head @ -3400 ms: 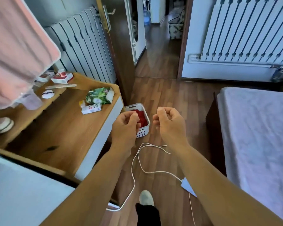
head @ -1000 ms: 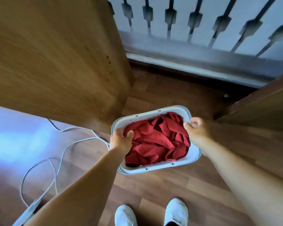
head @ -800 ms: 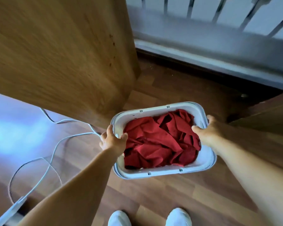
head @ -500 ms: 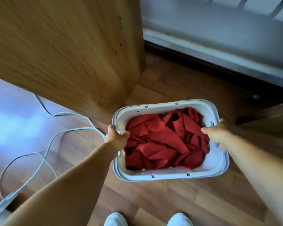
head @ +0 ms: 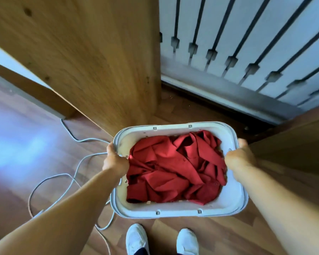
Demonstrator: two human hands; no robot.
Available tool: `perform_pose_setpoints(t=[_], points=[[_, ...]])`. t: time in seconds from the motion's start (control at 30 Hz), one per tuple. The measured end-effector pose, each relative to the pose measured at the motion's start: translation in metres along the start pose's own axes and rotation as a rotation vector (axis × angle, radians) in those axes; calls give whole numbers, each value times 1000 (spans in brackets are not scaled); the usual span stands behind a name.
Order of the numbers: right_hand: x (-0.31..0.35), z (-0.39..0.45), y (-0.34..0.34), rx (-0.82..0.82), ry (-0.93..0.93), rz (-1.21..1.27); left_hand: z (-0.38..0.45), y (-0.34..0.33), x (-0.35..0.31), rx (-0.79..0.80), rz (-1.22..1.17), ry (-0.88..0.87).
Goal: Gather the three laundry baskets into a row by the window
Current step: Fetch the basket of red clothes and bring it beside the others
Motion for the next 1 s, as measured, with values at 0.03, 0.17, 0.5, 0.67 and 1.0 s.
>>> perform_pose_setpoints(t=[0.03, 0.17, 0.5, 0.67, 1.0], points=[[9, -20, 12, 4, 21, 10, -18, 15, -2, -20, -7, -10], [44, -86, 41, 49, 147, 30, -79, 73, 1, -106, -37, -47], [144, -232, 53, 218, 423, -4, -216, 236, 50, -363, -149, 40], [199, -318, 23, 355, 578, -33, -279, 318, 96, -540, -295, 43], [332, -469, -61, 459, 855, -151, -338, 458, 186, -751, -585, 23]])
Point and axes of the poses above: each hand's wrist, its own z-axis towards the middle knuckle, its own y-axis out of the back of the hand, x = y × z, the point moved 5 cm from there along z, towards the middle knuckle, and after that the axes turned 10 degrees about x, right-handed, at the moved point
